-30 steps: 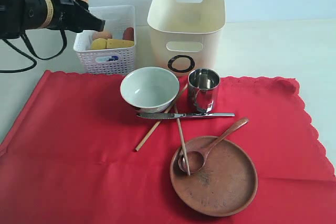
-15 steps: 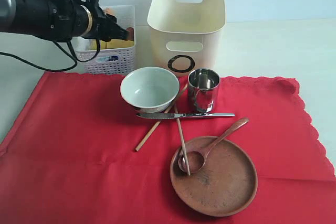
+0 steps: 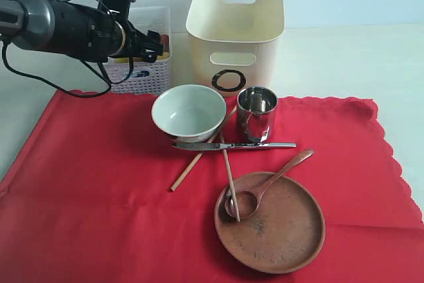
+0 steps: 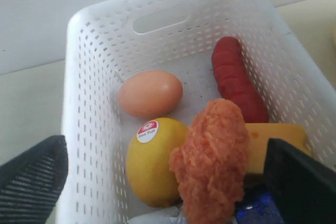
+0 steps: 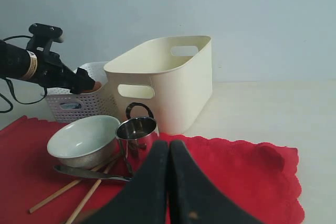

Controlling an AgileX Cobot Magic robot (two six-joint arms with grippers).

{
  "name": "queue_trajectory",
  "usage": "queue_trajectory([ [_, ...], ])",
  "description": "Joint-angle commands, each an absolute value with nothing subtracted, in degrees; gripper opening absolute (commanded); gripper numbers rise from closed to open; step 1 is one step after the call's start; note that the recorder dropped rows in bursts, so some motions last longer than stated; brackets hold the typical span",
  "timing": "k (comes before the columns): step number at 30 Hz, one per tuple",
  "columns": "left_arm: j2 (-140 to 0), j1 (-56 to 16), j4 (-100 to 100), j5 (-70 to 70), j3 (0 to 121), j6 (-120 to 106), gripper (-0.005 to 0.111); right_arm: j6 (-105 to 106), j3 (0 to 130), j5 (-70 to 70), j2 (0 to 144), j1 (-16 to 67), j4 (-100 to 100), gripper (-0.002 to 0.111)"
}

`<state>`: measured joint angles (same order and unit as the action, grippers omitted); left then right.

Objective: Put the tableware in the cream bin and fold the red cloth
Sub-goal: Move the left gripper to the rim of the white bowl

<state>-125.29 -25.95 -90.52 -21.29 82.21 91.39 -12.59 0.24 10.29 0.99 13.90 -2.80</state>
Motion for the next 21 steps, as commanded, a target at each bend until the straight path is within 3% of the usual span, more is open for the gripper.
queue_trajectory([
  [1, -125.60, -25.68, -90.11, -22.09, 82.75, 92.33, 0.105, -12.67, 0.00, 10.21, 0.56, 14.02, -2.89, 0.000],
  [21, -125.60, -25.68, -90.11, -18.35, 82.75, 92.33, 0.105, -12.67, 0.00, 10.21, 0.56, 14.02, -2.89, 0.000],
])
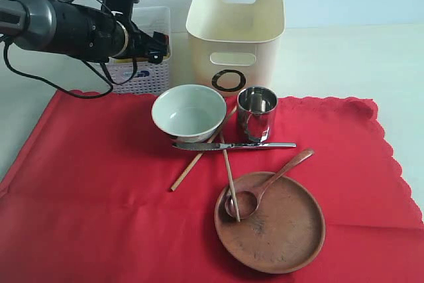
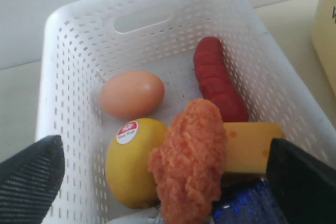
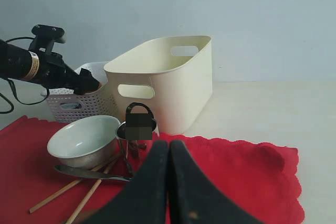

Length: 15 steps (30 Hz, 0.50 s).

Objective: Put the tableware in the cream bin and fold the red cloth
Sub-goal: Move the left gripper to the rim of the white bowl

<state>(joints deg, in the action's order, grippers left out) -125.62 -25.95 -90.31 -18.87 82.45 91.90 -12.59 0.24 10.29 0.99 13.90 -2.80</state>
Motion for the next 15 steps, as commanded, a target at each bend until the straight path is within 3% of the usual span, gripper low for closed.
queue_trajectory([
  [1, -125.60, -25.68, -90.11, -18.34, 82.75, 92.05, 0.105, -12.67, 0.00, 10.21, 0.56, 14.02, -2.89, 0.000],
  [10, -124.43, -25.68, -86.58, -15.40, 82.75, 89.62, 0.103, -12.67, 0.00, 10.21, 0.56, 14.02, -2.89, 0.000],
  [12, -123.18, -25.68, -85.03, -14.35, 82.49, 87.86, 0.096, -12.67, 0.00, 10.21, 0.56, 14.02, -2.89, 0.000],
  [15, -120.02, -25.68, -83.02, -12.84, 81.31, 86.85, 0.074, -12.67, 0.00, 10.21, 0.56, 14.02, -2.89, 0.000],
])
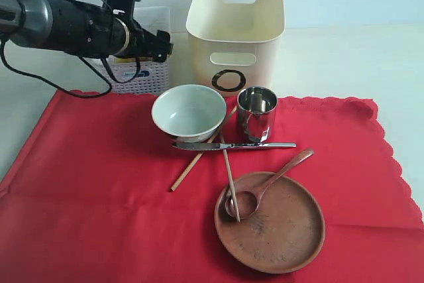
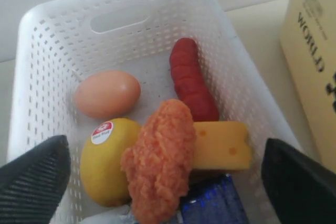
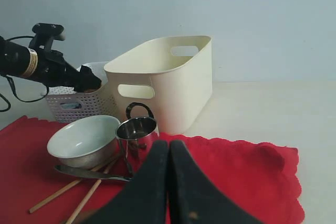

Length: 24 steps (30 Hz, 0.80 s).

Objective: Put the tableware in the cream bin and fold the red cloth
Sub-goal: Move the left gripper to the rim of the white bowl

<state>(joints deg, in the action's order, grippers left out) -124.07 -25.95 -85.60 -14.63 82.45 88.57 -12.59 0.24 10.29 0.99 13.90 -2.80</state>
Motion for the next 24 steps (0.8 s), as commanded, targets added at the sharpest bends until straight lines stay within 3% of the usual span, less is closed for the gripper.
queue_trajectory([
  [1, -118.79, -25.68, -82.66, -12.55, 80.76, 86.85, 0.063, -12.67, 0.00, 10.21, 0.56, 14.02, -2.89, 0.000],
  [6, -111.98, -25.79, -78.34, -12.57, 76.58, 86.85, 0.002, -12.67, 0.00, 10.21, 0.56, 14.02, -2.89, 0.000],
  [13, -102.15, -25.79, -77.25, -6.76, 68.91, 86.44, 0.001, -12.67, 0.00, 10.21, 0.56, 14.02, -2.89, 0.000],
  [20, -99.31, -25.79, -87.56, 23.28, 60.39, 87.11, 0.001, -12.67, 0.00, 10.21, 0.56, 14.02, -2.89, 0.000],
  [24, -99.36, -25.79, -89.87, 20.62, 56.91, 89.15, 0.004, -12.67, 0.00, 10.21, 0.56, 14.02, -2.89, 0.000],
])
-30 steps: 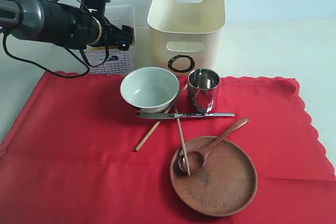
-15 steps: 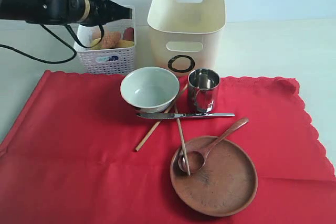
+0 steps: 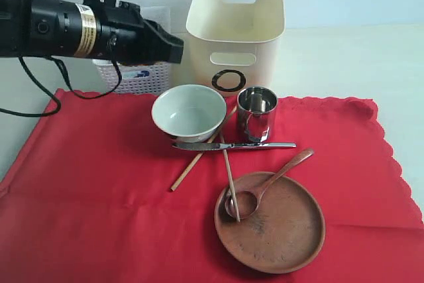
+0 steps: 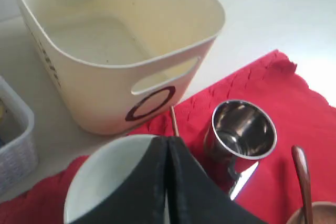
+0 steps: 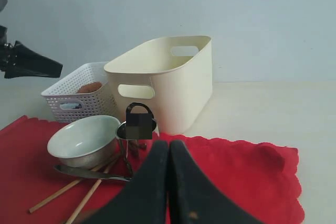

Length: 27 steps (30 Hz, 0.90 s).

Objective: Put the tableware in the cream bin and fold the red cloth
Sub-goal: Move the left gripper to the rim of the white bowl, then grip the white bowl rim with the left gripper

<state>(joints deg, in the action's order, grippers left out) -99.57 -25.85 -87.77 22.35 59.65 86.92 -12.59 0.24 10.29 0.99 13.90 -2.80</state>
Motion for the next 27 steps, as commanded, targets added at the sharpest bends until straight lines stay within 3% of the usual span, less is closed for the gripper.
queue_trajectory([
  [1, -99.45, -25.79, -89.87, 18.56, 56.20, 90.21, 0.009, -12.67, 0.00, 10.21, 0.56, 14.02, -2.89, 0.000],
  [6, -103.79, -25.79, -88.75, 14.24, 54.87, 90.39, 0.062, -12.67, 0.00, 10.21, 0.56, 14.02, -2.89, 0.000],
  [7, -104.70, -25.79, -88.74, 14.24, 55.10, 90.39, 0.068, -12.67, 0.00, 10.21, 0.56, 14.02, -2.89, 0.000],
  [10, -107.54, -25.79, -88.74, 14.67, 56.31, 90.39, 0.076, -12.67, 0.00, 10.21, 0.56, 14.02, -2.89, 0.000],
  [16, -112.58, -25.79, -88.87, 14.91, 57.81, 90.39, 0.075, -12.67, 0.00, 10.21, 0.56, 14.02, -2.89, 0.000],
  [18, -114.07, -25.79, -88.87, 14.62, 58.20, 90.39, 0.070, -12.67, 0.00, 10.21, 0.56, 14.02, -2.89, 0.000],
  [20, -114.60, -25.79, -89.13, 14.62, 58.59, 90.11, 0.056, -12.67, 0.00, 10.21, 0.56, 14.02, -2.89, 0.000],
  [25, -114.60, -25.79, -89.28, 14.62, 58.59, 86.92, 0.000, -12.67, 0.00, 10.21, 0.56, 14.02, -2.89, 0.000],
  [27, -114.60, -25.79, -89.43, 14.62, 58.59, 86.89, 0.000, -12.67, 0.00, 10.21, 0.56, 14.02, -2.89, 0.000],
])
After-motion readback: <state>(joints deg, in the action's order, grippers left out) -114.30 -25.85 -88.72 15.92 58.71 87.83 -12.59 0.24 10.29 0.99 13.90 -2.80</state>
